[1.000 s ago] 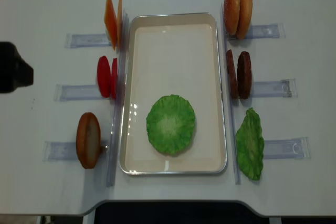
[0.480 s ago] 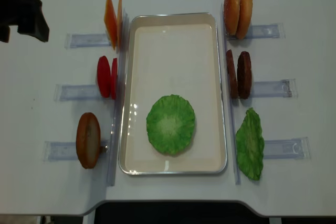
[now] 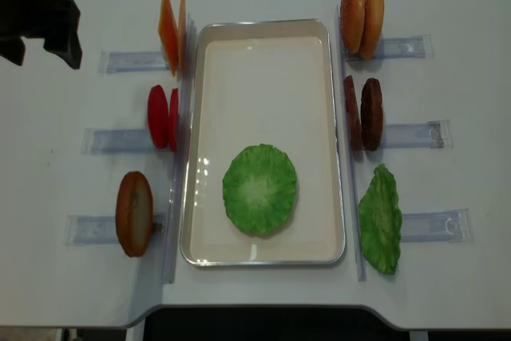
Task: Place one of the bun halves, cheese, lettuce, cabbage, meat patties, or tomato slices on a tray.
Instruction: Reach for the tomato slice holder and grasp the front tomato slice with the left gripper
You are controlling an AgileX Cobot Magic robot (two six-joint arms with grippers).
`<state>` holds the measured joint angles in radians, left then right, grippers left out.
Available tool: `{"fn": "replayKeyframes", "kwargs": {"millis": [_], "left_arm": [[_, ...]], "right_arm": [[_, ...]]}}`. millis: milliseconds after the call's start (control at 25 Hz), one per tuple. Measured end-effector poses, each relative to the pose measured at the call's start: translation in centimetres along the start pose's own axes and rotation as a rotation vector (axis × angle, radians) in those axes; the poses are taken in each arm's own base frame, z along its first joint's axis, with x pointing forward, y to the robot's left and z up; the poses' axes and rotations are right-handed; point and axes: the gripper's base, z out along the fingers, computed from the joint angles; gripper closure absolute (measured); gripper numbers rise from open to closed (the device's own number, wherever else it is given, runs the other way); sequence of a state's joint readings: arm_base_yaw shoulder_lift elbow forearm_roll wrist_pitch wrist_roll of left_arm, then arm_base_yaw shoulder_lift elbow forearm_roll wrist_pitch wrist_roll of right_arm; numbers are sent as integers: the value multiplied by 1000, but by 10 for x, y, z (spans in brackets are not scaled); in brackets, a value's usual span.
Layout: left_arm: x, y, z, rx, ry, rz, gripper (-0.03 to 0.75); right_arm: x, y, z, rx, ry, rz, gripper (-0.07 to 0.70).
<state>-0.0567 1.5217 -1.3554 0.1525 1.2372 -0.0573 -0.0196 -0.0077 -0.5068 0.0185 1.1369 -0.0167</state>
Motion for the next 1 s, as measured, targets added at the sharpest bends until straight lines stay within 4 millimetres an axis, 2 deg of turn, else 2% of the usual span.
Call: {"fn": "replayKeyframes", "kwargs": {"millis": [320,440,840,1000], "left_arm": [[-4,-1,5,-1,14,-17,24],[-4,-8,5,-2,10,-16,24],[3,-79,-8,32,-28,42,31],[7,-101,-8,48,-23,40,31]], "right_arm": [[0,0,0,0,0,0,165],[0,0,0,0,0,0,165],[0,0,0,0,-1,0,165],[0,0,0,0,-1,0,165]]}}
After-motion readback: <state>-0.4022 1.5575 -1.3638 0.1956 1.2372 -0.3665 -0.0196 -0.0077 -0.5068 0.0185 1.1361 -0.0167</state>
